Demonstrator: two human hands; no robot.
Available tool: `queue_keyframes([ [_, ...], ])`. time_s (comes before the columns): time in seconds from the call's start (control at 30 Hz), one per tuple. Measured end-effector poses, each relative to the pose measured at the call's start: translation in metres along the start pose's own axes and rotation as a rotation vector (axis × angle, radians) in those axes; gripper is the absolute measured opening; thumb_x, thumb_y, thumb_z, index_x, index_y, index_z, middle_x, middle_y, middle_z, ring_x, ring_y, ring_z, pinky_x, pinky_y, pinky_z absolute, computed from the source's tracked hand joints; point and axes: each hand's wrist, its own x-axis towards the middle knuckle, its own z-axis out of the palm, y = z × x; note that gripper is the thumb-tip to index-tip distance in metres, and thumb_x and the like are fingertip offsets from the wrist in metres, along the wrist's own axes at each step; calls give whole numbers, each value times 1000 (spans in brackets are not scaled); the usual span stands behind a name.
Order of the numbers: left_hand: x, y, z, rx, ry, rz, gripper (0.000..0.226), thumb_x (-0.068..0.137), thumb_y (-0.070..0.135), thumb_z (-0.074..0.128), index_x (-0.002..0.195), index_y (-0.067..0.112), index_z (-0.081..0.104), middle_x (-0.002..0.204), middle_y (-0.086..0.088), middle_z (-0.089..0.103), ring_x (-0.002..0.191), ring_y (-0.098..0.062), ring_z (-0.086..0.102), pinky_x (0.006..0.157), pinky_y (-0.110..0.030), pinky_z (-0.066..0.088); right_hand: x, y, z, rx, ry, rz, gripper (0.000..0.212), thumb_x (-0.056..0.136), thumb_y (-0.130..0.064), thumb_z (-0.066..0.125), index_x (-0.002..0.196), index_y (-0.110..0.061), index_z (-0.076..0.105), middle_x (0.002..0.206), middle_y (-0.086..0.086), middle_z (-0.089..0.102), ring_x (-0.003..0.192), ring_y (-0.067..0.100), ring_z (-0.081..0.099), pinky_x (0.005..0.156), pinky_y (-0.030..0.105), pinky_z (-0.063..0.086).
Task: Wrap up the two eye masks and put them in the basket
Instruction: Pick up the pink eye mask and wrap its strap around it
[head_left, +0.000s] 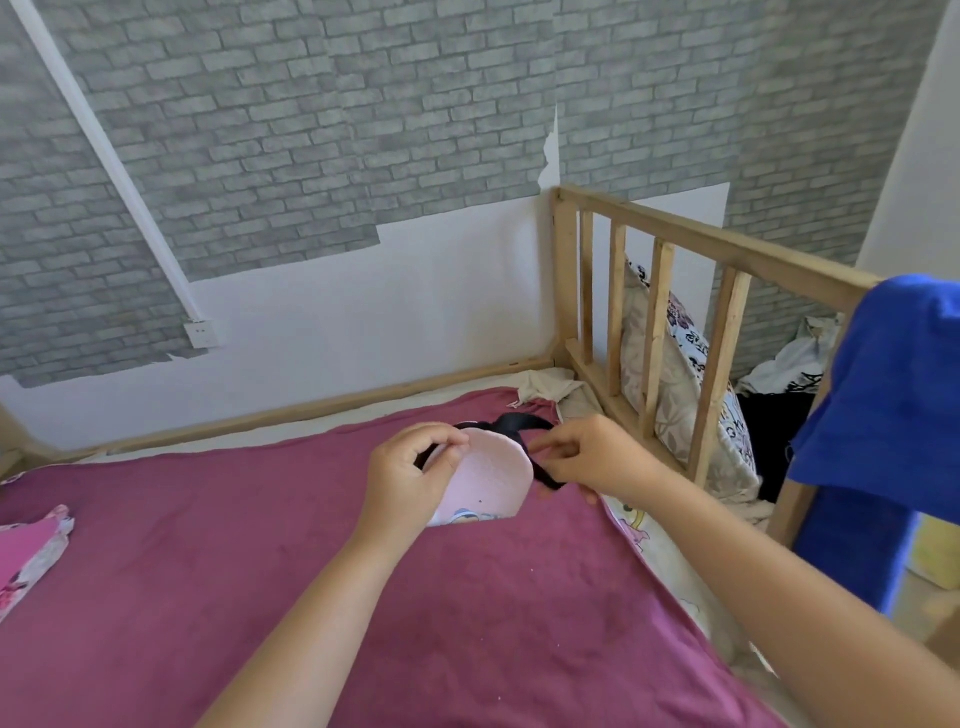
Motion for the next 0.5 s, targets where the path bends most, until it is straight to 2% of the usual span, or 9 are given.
queue_keyframes([
  [0.07,-3,0,4,-88,36,-65,36,76,-8,62,61,25,63,72,14,62,66,18,57,64,3,40,-1,3,9,54,-12,28,32,77,0,55,105,-8,67,48,-9,63,22,5,30,29,11,29],
  [0.1,-5,0,5,-93,43,-63,36,76,-7,62,61,26,62,72,14,62,66,18,57,63,3,40,-2,3,10,72,-15,43,31,77,1,56,104,-7,67,42,-11,60,23,5,28,29,12,26],
  [0.2,-7,-5,5,24,4,100,10,74,7,61,66,10,67,72,14,62,72,21,54,69,4,39,-3,-3,-1,-6,-92,96,25,83,-4,55,105,-5,66,30,-12,50,20,5,31,28,10,22],
  [0.3,-11,-12,-1,176,-286,203,16,74,22,48,75,19,64,76,0,62,74,14,51,69,4,36,2,-10,-19,-261,-109,84,26,87,-7,52,110,-7,63,35,-20,52,27,-2,47,32,3,32],
  [0.37,-14,-20,-1,317,-414,265,24,79,16,45,83,14,68,80,-12,64,73,0,50,61,1,36,6,-16,-25,-386,-154,74,31,87,-7,50,116,-9,59,35,-18,52,25,-1,45,30,4,32],
  [0.43,-15,-23,1,379,-419,298,30,80,12,42,91,6,69,81,-13,62,70,-11,54,54,-6,31,7,-23,-25,-494,-223,56,38,86,-9,51,124,-10,53,39,-12,52,20,1,41,27,6,30],
  [0.47,-15,-22,1,365,-392,298,31,81,14,41,93,5,69,81,-9,61,71,-12,55,55,-10,33,7,-24,-22,-509,-240,45,42,85,-10,52,126,-10,50,45,-8,53,19,1,41,27,7,30],
  [0.5,-13,-21,2,319,-352,272,32,82,14,40,93,5,69,83,-4,58,73,-5,54,58,-9,35,7,-25,-20,-475,-243,36,45,83,-10,53,128,-10,48,51,-2,57,19,1,40,28,8,31],
])
